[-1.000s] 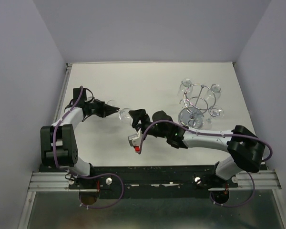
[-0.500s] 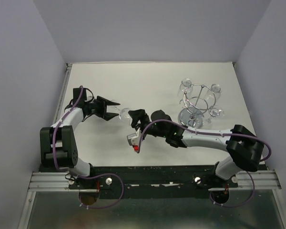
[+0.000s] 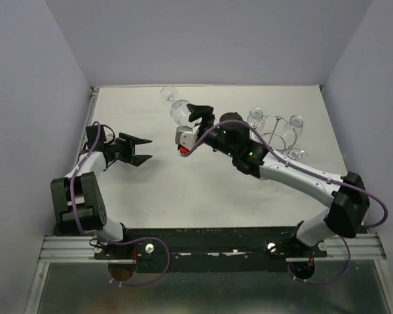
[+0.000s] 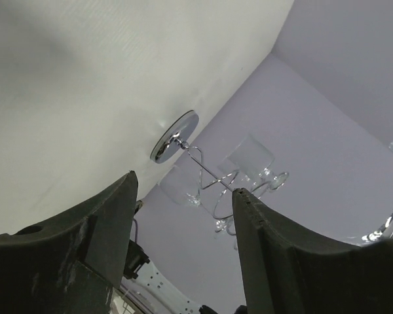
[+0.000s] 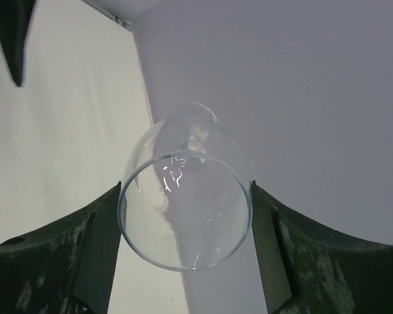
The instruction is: Take the wine glass off the wine glass rack
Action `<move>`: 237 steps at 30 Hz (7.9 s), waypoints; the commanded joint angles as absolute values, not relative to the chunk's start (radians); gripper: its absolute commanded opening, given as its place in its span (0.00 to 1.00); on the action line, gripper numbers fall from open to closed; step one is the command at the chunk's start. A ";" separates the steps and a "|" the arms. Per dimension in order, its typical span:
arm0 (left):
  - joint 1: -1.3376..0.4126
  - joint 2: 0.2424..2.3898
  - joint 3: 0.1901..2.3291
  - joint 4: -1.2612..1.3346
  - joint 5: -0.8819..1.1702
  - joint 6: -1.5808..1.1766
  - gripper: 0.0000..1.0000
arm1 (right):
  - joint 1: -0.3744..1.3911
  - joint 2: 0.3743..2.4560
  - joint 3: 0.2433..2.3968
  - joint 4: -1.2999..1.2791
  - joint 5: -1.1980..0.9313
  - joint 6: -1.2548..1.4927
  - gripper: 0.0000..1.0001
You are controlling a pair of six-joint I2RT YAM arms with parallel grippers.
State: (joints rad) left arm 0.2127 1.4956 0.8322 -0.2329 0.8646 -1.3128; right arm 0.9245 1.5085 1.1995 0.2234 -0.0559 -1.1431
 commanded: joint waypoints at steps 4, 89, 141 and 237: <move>0.250 1.468 0.834 -0.284 0.816 -1.197 0.68 | 0.775 1.500 1.376 0.147 -0.005 -0.959 0.51; 0.419 1.525 1.166 -0.940 0.523 0.089 0.81 | -0.299 2.309 2.056 -0.048 -0.367 -0.253 0.69; -0.107 1.553 1.246 -0.420 0.770 -0.040 0.80 | -0.330 0.865 1.163 -0.951 -0.597 -0.258 1.00; -1.141 2.079 1.391 0.942 0.307 -0.031 0.00 | -0.331 1.005 1.539 -0.982 -0.454 0.051 1.00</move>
State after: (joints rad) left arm -1.1275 2.1139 1.3685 0.8890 0.2371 -0.0242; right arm -0.3248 1.0264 1.5543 -0.9958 -0.4751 0.0525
